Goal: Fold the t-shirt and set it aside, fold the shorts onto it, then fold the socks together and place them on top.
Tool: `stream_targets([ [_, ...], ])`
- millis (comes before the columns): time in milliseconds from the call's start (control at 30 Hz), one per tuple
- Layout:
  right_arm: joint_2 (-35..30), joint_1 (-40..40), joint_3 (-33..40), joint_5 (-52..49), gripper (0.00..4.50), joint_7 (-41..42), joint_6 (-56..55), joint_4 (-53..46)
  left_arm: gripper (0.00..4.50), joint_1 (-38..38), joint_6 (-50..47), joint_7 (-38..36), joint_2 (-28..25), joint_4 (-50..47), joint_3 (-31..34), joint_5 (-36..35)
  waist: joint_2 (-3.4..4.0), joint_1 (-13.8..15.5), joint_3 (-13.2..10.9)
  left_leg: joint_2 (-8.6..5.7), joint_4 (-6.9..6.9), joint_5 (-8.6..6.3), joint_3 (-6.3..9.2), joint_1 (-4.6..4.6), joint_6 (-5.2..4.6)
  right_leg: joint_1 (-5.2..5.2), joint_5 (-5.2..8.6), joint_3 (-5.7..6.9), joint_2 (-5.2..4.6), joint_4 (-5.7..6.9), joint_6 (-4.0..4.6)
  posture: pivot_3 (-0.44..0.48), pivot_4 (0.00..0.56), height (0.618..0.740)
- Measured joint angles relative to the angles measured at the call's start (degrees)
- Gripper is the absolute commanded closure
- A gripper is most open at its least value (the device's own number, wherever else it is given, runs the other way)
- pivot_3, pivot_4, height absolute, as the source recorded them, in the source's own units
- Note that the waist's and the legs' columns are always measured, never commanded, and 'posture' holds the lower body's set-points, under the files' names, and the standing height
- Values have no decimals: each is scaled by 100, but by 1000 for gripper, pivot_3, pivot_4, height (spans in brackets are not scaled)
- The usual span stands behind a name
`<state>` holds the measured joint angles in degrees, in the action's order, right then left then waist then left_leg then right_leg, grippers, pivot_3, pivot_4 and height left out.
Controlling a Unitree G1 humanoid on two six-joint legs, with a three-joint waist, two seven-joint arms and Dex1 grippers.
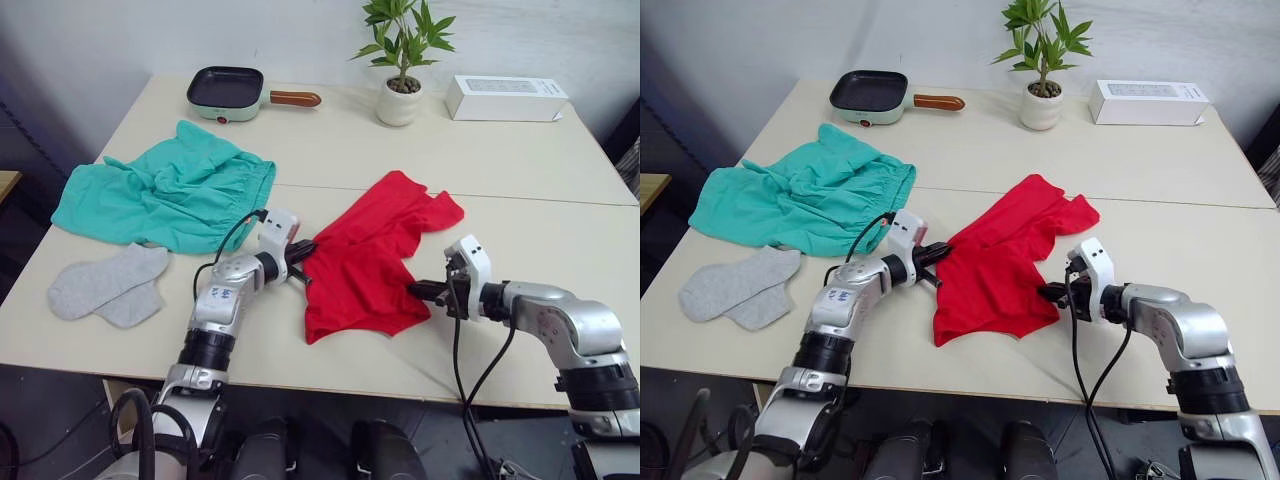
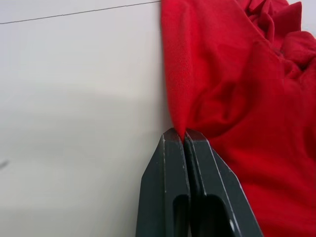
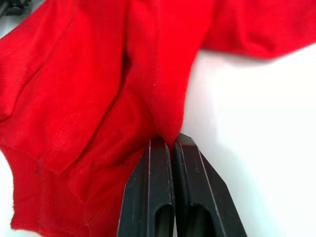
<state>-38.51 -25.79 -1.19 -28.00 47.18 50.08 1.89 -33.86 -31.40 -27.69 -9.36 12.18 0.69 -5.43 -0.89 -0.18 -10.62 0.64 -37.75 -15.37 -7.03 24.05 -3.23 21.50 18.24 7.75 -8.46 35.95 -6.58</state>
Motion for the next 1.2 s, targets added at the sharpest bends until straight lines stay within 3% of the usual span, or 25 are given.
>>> stream_targets([
  [200, -45, -233, -165, 34, 4500, 455, 171, 194, 4493, 36, -73, -17, -92, -129, -18, -95, 0, 11, 0, 0, 2, 0, 1, 2, 1, 0, 0, 3, 1, 1, 0, 0, 150, 740],
  [333, -135, -111, -156, -111, 4500, 640, 397, 27, 3583, 53, 3, -381, -406, -147, -200, -118, 0, 13, 0, 0, 6, -1, 1, 4, 2, 0, 0, 6, 2, -1, 0, 0, 150, 740],
  [500, -742, 487, -138, -214, 2885, 1200, 172, -511, 2076, 399, 25, -796, -1173, -840, -427, -72, 1, 27, 0, -3, 8, -4, 2, 8, 1, 1, 0, 5, -1, -8, 0, 0, 150, 740],
  [633, -1457, 835, -255, 473, 1504, 1870, -1558, -484, 820, 797, 426, -1288, -2399, -1522, -889, 421, 3, 23, -2, -6, 14, -7, -6, 5, 2, 1, 0, 2, 0, -39, 0, 0, 150, 740],
  [733, -1462, 818, -199, 1109, 441, 2094, -3742, 309, 0, 978, 1212, -1658, -2838, -1906, -1103, 614, 4, 13, -2, -7, 31, -18, -16, -6, 23, 3, 0, -9, -5, -40, 0, 0, 150, 740],
  [767, -1463, 794, -202, 1274, 136, 2150, -4323, 555, 0, 1032, 1527, -1716, -2921, -1924, -1158, 673, 4, 15, -2, -7, 34, -17, -17, -10, 24, 3, 0, -10, -5, -39, 0, 0, 150, 740],
  [867, -1355, 574, -276, 1815, 63, 2506, -6823, 1757, 0, 1206, 3549, -1830, -3369, -1501, -1338, 1068, 4, 3, -3, -4, 57, -1, -28, -33, 18, -1, 0, -7, 0, -39, 1, 0, 150, 740],
  [1000, -994, 152, -416, 2099, 63, 2659, -8745, 2849, 0, 1073, 5514, -1698, -3455, -560, -1386, 1370, 5, -36, -2, 5, 67, 0, -63, -99, 17, -44, 3, -4, 1, -39, 5, 0, 150, 740],
  [1200, -598, -408, -701, 2175, 63, 2936, -10628, 3817, 0, 691, 7345, -1650, -3172, 552, -1618, 1530, 6, -99, -2, 7, 62, -14, -35, -132, 16, -89, 3, -27, -9, -41, 5, 0, 150, 740],
])
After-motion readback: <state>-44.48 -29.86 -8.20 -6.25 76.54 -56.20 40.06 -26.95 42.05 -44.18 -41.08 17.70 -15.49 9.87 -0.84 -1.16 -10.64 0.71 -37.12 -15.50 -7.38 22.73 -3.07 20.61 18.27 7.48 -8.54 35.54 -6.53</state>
